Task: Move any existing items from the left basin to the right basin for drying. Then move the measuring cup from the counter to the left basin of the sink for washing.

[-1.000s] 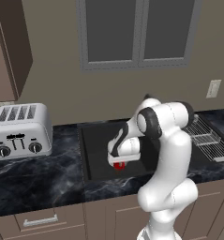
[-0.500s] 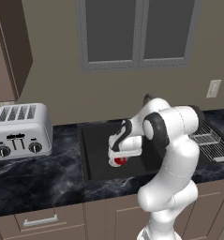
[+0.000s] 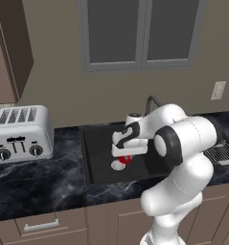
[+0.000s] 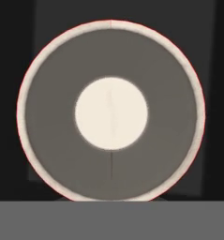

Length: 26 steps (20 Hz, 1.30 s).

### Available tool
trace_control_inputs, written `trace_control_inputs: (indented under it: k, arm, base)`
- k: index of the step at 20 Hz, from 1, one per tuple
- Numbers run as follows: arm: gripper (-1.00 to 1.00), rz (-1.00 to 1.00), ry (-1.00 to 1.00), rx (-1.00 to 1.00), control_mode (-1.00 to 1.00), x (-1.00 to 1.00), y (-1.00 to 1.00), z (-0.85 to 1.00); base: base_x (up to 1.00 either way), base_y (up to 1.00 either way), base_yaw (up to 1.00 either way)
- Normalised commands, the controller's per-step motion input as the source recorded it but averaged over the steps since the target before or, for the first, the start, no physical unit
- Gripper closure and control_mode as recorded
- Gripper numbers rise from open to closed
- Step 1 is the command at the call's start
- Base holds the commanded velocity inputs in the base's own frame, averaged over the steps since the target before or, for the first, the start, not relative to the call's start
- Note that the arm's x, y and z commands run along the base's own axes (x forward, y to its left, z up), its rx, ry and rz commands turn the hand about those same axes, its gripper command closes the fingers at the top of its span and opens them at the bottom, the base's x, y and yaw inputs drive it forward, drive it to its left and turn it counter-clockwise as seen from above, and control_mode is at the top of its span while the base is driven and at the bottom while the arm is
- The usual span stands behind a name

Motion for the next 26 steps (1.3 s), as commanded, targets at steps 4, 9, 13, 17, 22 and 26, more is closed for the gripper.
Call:
trace_control_inputs:
  k: [4,9,13,17,22,26]
  arm:
    - [1.00,-0.01,0.00,0.00,-1.00,-0.27,-0.03,0.45]
    - [1.00,-0.01,0.00,0.00,-1.00,-0.28,-0.05,0.45]
    - [1.00,-0.03,0.00,0.00,-1.00,-0.31,-0.08,0.42]
    - [1.00,-0.04,0.00,0.00,-1.00,-0.29,-0.10,0.44]
    - [1.00,-0.05,0.00,0.00,-1.00,-0.27,-0.15,0.44]
    - [1.00,-0.06,0.00,0.00,-1.00,-0.23,-0.18,0.41]
  base:
    - [0.00,0.00,0.00]
    - [0.00,0.00,0.00]
    - [0.00,0.00,0.00]
    - [0.00,0.00,0.00]
    - [0.00,0.00,0.00]
    - [0.00,0.00,0.00]
